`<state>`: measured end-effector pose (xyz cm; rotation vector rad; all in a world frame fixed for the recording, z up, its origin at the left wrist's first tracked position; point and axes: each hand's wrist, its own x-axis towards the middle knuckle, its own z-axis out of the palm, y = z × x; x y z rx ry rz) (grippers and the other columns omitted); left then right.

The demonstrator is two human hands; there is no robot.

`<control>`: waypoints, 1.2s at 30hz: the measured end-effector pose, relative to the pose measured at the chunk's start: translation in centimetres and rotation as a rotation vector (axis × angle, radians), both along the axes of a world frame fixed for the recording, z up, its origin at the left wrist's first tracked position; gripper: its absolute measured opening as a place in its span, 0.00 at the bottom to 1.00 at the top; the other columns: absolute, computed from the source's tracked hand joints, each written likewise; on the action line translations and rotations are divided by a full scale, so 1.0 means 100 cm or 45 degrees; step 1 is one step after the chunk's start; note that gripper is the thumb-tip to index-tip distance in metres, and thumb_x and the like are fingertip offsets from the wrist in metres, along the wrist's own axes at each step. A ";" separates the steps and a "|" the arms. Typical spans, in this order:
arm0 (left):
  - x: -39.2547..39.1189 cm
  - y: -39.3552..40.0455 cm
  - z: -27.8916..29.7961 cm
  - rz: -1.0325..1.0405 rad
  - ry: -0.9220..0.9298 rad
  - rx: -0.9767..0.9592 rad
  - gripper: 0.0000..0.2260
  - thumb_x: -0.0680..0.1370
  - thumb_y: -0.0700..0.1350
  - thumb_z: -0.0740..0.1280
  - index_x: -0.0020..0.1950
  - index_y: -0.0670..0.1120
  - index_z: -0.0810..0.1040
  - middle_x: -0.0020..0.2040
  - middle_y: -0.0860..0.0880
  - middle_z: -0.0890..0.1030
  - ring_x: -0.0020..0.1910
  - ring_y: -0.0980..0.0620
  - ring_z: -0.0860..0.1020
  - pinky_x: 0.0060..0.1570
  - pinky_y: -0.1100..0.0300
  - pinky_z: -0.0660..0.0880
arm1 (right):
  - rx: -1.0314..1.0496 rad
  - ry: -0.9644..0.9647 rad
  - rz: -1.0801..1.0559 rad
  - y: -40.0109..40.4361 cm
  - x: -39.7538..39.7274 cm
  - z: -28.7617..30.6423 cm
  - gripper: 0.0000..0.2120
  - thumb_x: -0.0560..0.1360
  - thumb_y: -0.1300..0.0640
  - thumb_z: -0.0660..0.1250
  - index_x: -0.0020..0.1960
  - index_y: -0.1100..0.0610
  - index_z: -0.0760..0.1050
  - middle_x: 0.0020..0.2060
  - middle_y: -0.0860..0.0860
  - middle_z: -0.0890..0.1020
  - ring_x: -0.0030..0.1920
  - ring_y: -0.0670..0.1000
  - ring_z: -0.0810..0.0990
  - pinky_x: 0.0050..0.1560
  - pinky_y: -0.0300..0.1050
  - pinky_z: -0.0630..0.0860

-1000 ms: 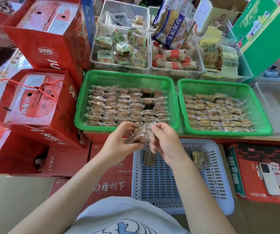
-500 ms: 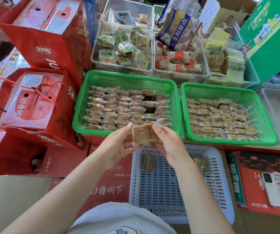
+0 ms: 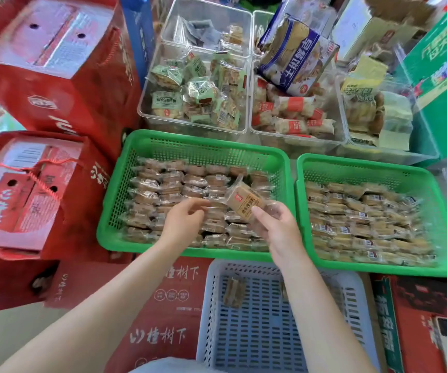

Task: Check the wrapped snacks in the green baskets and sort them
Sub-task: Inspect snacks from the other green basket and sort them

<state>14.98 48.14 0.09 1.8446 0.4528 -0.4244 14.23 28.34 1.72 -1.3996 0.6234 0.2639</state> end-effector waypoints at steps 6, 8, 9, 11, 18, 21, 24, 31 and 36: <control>0.060 -0.031 -0.036 -0.793 -0.381 0.713 0.24 0.83 0.52 0.62 0.79 0.54 0.64 0.82 0.50 0.56 0.82 0.47 0.51 0.79 0.45 0.50 | -0.699 -0.250 0.133 -0.015 0.069 -0.016 0.14 0.75 0.58 0.74 0.56 0.49 0.74 0.52 0.41 0.79 0.55 0.43 0.76 0.47 0.28 0.68; 0.068 -0.036 -0.055 -1.125 -0.365 1.015 0.27 0.83 0.63 0.55 0.81 0.60 0.57 0.84 0.49 0.44 0.82 0.44 0.40 0.78 0.42 0.40 | -0.993 -0.376 0.312 -0.016 0.084 -0.026 0.14 0.75 0.59 0.73 0.59 0.53 0.75 0.51 0.45 0.81 0.54 0.47 0.78 0.49 0.32 0.72; 0.069 -0.036 -0.063 -1.222 -0.350 1.099 0.28 0.82 0.66 0.51 0.81 0.61 0.54 0.83 0.48 0.40 0.81 0.44 0.37 0.77 0.41 0.38 | -1.145 -0.432 0.424 -0.016 0.090 -0.031 0.15 0.76 0.60 0.73 0.60 0.55 0.74 0.51 0.48 0.81 0.53 0.50 0.78 0.51 0.39 0.74; 0.071 -0.032 -0.075 -1.286 -0.355 1.155 0.30 0.81 0.69 0.47 0.82 0.63 0.50 0.83 0.47 0.37 0.81 0.43 0.34 0.77 0.40 0.35 | -1.375 -0.515 0.627 -0.012 0.101 -0.038 0.16 0.76 0.61 0.72 0.60 0.57 0.71 0.48 0.52 0.79 0.50 0.54 0.76 0.48 0.49 0.75; 0.069 -0.029 -0.086 -1.268 -0.385 1.178 0.29 0.81 0.69 0.47 0.81 0.63 0.50 0.82 0.47 0.37 0.80 0.44 0.33 0.78 0.40 0.35 | -1.725 -0.636 1.130 0.004 0.125 -0.076 0.10 0.74 0.67 0.66 0.55 0.60 0.78 0.51 0.58 0.79 0.53 0.61 0.75 0.48 0.54 0.75; 0.070 -0.029 -0.087 -1.259 -0.401 1.172 0.30 0.81 0.68 0.46 0.82 0.62 0.49 0.82 0.45 0.36 0.81 0.43 0.34 0.77 0.39 0.36 | -1.827 -0.674 1.026 0.001 0.128 -0.088 0.06 0.73 0.59 0.69 0.46 0.60 0.83 0.48 0.59 0.77 0.50 0.62 0.74 0.46 0.54 0.73; 0.074 -0.029 -0.090 -1.224 -0.542 1.178 0.32 0.78 0.68 0.41 0.82 0.62 0.47 0.82 0.44 0.35 0.81 0.40 0.36 0.76 0.37 0.39 | -1.700 -0.758 0.806 0.002 0.141 -0.082 0.05 0.74 0.63 0.68 0.46 0.63 0.81 0.45 0.60 0.76 0.48 0.61 0.74 0.44 0.54 0.73; 0.088 -0.043 -0.082 -1.412 -0.410 1.190 0.30 0.81 0.69 0.42 0.82 0.62 0.43 0.83 0.48 0.39 0.81 0.43 0.36 0.76 0.35 0.38 | -1.680 -0.426 0.974 -0.002 0.168 -0.087 0.06 0.76 0.67 0.63 0.52 0.62 0.77 0.50 0.58 0.78 0.54 0.61 0.73 0.48 0.54 0.72; 0.087 -0.043 -0.080 -1.414 -0.366 1.194 0.30 0.81 0.69 0.42 0.82 0.63 0.44 0.83 0.48 0.41 0.81 0.43 0.37 0.76 0.35 0.37 | -1.584 -0.443 0.882 -0.001 0.163 -0.085 0.08 0.75 0.70 0.62 0.45 0.58 0.68 0.46 0.59 0.76 0.46 0.60 0.74 0.39 0.49 0.65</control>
